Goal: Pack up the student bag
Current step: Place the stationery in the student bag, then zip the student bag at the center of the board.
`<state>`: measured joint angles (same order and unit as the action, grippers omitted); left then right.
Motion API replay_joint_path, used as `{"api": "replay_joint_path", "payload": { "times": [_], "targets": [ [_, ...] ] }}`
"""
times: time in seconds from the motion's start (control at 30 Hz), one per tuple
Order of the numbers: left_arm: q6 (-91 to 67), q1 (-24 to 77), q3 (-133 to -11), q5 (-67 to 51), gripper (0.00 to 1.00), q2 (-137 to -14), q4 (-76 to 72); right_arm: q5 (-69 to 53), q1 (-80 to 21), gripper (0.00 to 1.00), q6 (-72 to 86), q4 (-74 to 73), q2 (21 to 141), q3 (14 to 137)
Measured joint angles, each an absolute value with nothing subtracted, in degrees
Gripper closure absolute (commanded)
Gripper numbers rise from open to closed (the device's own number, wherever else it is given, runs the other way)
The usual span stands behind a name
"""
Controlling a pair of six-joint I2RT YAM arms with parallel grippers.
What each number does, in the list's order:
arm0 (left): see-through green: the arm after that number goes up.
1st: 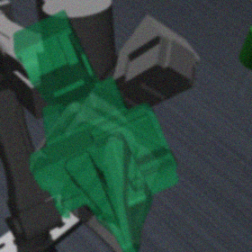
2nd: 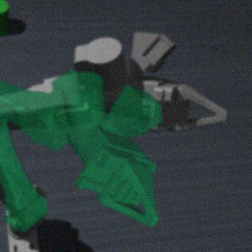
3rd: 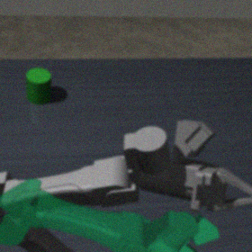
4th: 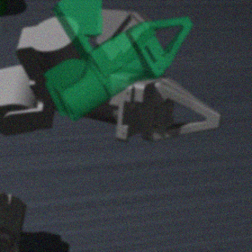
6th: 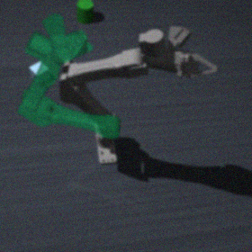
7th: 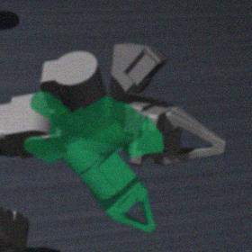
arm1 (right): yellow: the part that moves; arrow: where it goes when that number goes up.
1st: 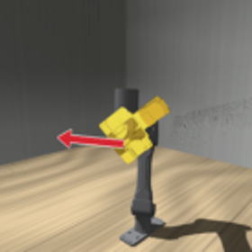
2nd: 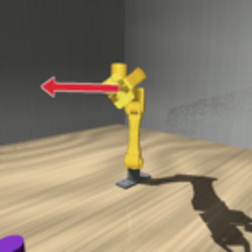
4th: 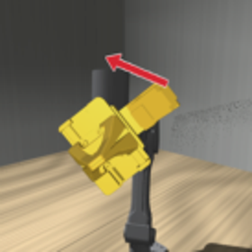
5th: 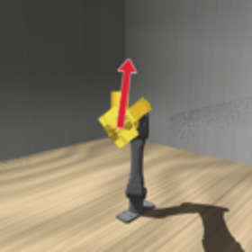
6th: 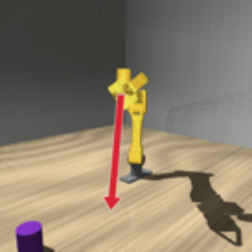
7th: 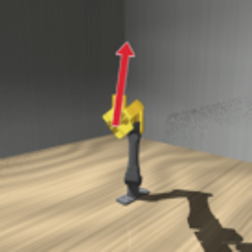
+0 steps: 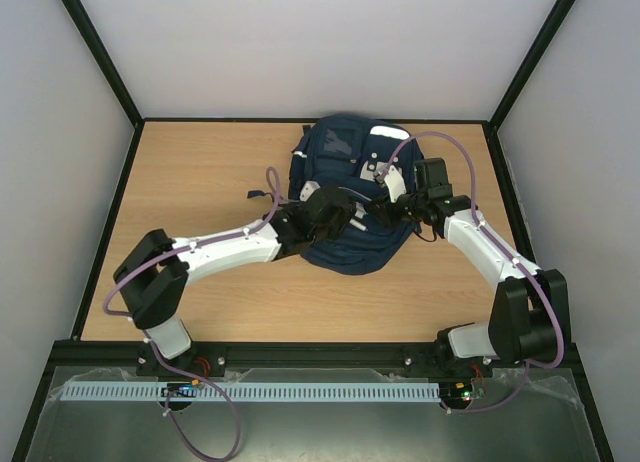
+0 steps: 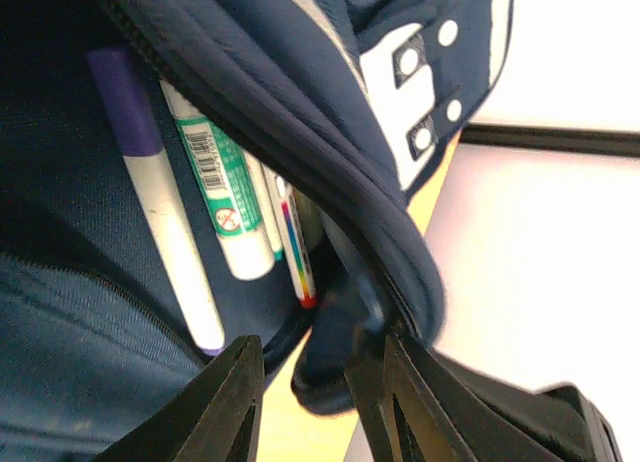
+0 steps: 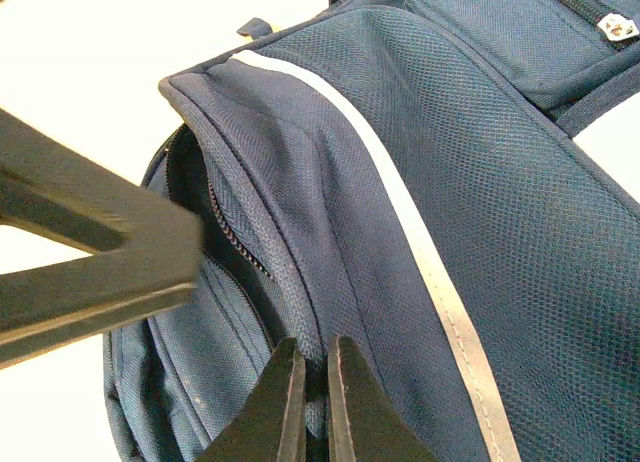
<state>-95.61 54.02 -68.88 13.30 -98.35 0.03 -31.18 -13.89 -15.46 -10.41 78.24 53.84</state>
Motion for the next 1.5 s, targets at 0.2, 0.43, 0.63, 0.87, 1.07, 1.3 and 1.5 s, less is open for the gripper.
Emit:
{"api": "replay_joint_path", "payload": {
  "times": [0.2,0.43,0.63,0.87,1.07,1.3,1.5],
  "targets": [
    [-85.5,54.2,-67.0,11.5,0.62,-91.4,3.4,-31.2,-13.9,0.99,-15.5,-10.4,78.2,53.8],
    [-66.8,50.1,-60.0,10.1,0.38,-79.7,6.2,-32.4,-13.9,0.61,-16.0,-11.5,78.3,53.8],
    [-55.7,38.7,-48.4,5.3,0.33,-77.6,4.6,-37.2,-13.9,0.56,-16.4,-13.5,78.0,54.1],
    [-51.2,34.6,-41.6,0.0,0.46,-79.6,-0.9,-34.5,-15.8,0.72,-15.7,-16.3,78.4,60.0],
    [-47.7,31.7,-39.3,-3.3,0.49,-83.7,-9.9,-27.5,-21.8,0.75,-17.8,-16.9,81.0,62.3],
    [-39.6,29.8,-38.4,-8.8,0.5,-93.1,-26.5,-20.1,-26.9,0.75,-19.0,-16.5,86.4,59.2],
    [-35.7,29.3,-36.7,-14.2,0.49,-96.9,-34.7,-15.1,-27.8,0.75,-19.1,-14.6,87.8,57.0]
  ]
}}
